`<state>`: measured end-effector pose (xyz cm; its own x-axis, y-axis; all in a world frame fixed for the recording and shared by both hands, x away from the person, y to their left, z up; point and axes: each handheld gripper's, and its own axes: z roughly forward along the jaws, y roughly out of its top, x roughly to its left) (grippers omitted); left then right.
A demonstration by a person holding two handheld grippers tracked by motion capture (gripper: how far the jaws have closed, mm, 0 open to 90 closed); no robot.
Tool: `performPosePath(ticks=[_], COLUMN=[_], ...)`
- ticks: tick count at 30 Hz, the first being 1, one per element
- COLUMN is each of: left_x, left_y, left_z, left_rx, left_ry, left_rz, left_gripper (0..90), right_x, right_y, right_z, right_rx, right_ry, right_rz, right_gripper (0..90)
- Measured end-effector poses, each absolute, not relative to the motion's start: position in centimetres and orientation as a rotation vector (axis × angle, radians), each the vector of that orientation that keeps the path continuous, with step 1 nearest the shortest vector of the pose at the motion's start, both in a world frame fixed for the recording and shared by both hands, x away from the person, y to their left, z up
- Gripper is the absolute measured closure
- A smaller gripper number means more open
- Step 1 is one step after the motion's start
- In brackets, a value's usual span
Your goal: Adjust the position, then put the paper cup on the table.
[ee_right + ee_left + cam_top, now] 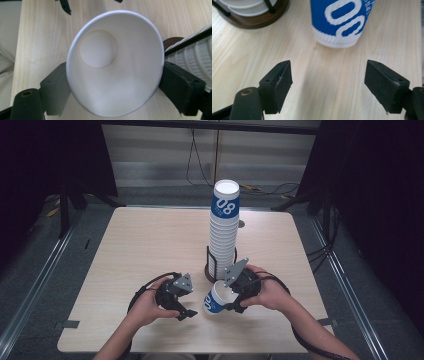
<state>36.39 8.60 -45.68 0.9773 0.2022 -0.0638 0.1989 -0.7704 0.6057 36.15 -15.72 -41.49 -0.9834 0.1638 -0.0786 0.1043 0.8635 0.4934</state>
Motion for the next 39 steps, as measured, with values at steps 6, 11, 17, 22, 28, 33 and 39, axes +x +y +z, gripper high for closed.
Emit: performPosePath(ticks=[6, 11, 17, 22, 28, 33, 39], left_x=[36.3, 36.4, 36.5, 36.4, 36.4, 36.4, 36.4], left_y=[9.1, 9.2, 9.5, 9.8, 10.6, 11.3, 12.1], left_z=[-45.8, -45.9, -46.2, -46.3, -46.1, -46.0, -45.9], left_rx=[2.459, 2.460, 2.450, 2.450, 2.440, 2.426, 2.433], left_ry=[0.301, 0.300, 0.318, 0.326, 0.338, 0.359, 0.370], left_rz=[0.006, 0.000, -0.002, -0.002, 0.009, 0.016, 0.015], left_gripper=[22.0, 22.0, 21.8, 21.7, 21.5, 21.4, 20.8], right_x=[36.3, 36.3, 36.2, 36.2, 36.0, 35.9, 35.6], right_y=[-15.4, -15.3, -15.4, -15.4, -15.8, -16.4, -17.6], right_z=[-41.6, -41.5, -41.7, -41.7, -41.7, -41.9, -42.4], right_rx=[0.184, 0.179, 0.230, 0.229, 0.267, 0.297, 0.356], right_ry=[2.923, 2.913, 2.925, 2.927, 2.921, 2.903, 2.885], right_rz=[0.722, 0.704, 0.734, 0.720, 0.735, 0.800, 0.887], right_gripper=[14.4, 13.6, 13.1, 12.8, 12.5, 12.6, 12.6])
